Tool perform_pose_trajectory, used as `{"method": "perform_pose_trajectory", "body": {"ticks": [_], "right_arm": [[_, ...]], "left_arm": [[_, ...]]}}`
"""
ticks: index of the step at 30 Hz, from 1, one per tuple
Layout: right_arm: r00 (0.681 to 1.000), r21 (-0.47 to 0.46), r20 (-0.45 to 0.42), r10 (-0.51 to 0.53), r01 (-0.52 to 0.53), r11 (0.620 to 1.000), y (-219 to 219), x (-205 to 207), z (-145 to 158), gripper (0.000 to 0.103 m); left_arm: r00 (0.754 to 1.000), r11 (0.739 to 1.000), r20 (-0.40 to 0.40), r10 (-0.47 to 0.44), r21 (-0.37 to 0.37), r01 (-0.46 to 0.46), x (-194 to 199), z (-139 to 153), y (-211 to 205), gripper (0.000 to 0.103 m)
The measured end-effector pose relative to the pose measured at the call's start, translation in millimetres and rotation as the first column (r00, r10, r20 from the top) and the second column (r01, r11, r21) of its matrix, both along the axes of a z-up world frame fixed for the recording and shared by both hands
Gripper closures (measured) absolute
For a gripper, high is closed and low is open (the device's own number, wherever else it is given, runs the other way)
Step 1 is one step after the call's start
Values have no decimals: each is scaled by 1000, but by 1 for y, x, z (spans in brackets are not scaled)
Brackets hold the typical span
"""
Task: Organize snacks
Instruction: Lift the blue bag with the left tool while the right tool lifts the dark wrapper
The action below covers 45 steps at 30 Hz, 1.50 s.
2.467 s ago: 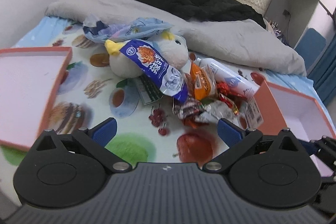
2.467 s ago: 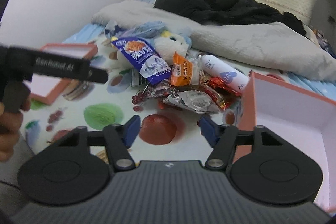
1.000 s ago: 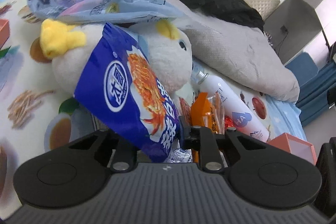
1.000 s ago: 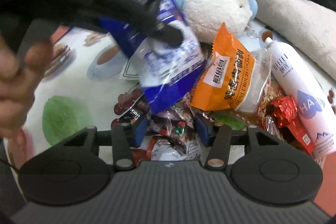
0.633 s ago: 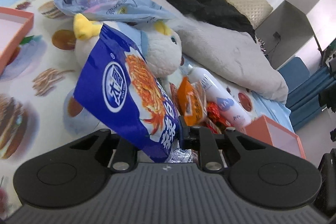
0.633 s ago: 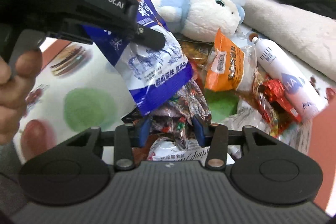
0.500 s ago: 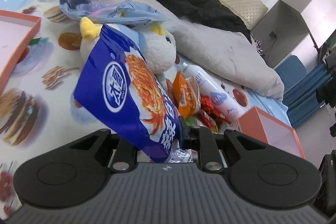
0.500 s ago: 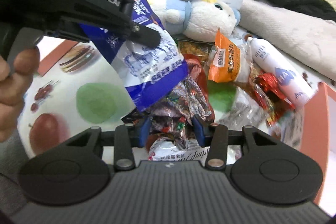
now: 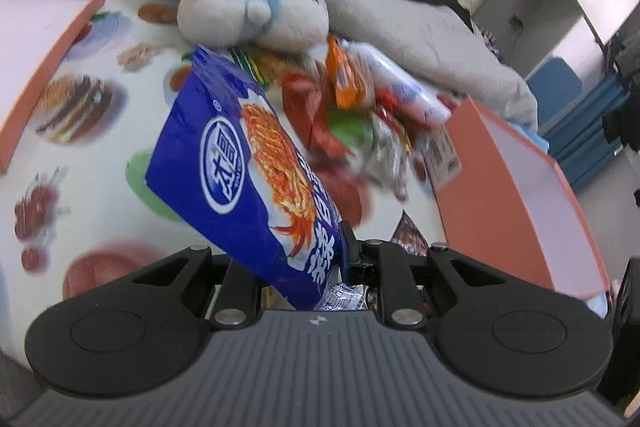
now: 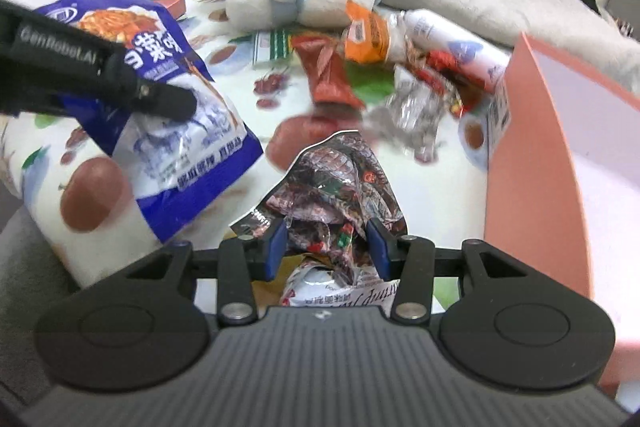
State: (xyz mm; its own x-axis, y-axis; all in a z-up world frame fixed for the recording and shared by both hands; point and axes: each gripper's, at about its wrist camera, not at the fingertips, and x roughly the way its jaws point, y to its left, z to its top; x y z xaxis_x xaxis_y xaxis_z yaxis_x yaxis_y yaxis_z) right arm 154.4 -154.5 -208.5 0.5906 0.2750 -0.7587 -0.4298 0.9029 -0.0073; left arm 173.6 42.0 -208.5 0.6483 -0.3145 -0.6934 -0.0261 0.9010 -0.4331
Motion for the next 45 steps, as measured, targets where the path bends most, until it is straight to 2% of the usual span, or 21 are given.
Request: {"method": "perform_pose_trajectory", "body": {"ticks": [6,11,12,13,15,18,24,27,30,32,35,39,42,45], "right_arm": [[997,48,-14,-75,76,996,-15,-17,-5,54],[997,131,-62,-38,46,990,-19,-24,-4,50],[998,138,-60,-24,32,990,-20,-27,-3,40],[998,146,-55,-15,23,989,-21,-29,-2,25],[999,171,-42,-3,10,985,-24,-31,0,20],[999,191,-30,15,-9,982,-28,-32,0,20],[997,85,-18,80,-78,993,-25,-32,-8,21],[997,90,-28,66,-63,994,-28,-27,-12,21],[997,106,-58,55,-49,993,-28,-20,-22,27],[996,89,-76,43,-36,995,-24,-17,-31,28],[998,60,-57,38,-35,998,-19,-18,-35,28],[996,37,-61,63,-61,997,-13,-20,-33,40],[997,49,-66,37,-34,998,-15,-18,-28,47],[999,55,-43,12,-10,998,-17,-19,-18,50]], "left_arm": [[999,1000,-21,-24,11,25,-22,-8,-8,81],[999,999,-40,-33,18,34,-28,-12,-6,81],[998,999,-44,-33,17,34,-27,-13,-4,81],[998,999,-47,-34,14,35,-28,-14,-2,81],[998,999,-52,-38,17,39,-29,-15,0,81],[997,999,-58,-42,18,43,-29,-16,3,81],[996,997,-60,-68,39,71,-28,-15,1,81],[995,996,-60,-78,49,80,-28,-16,-1,81],[994,995,-65,-87,51,90,-26,-18,-4,81],[993,994,-67,-93,58,97,-25,-19,-7,81],[993,992,-72,-97,75,102,-23,-20,-11,81],[992,990,-70,-106,84,112,-21,-17,-16,81],[993,991,-60,-102,84,107,-19,-12,-19,81],[993,990,-50,-103,95,108,-17,-5,-22,81]]}}
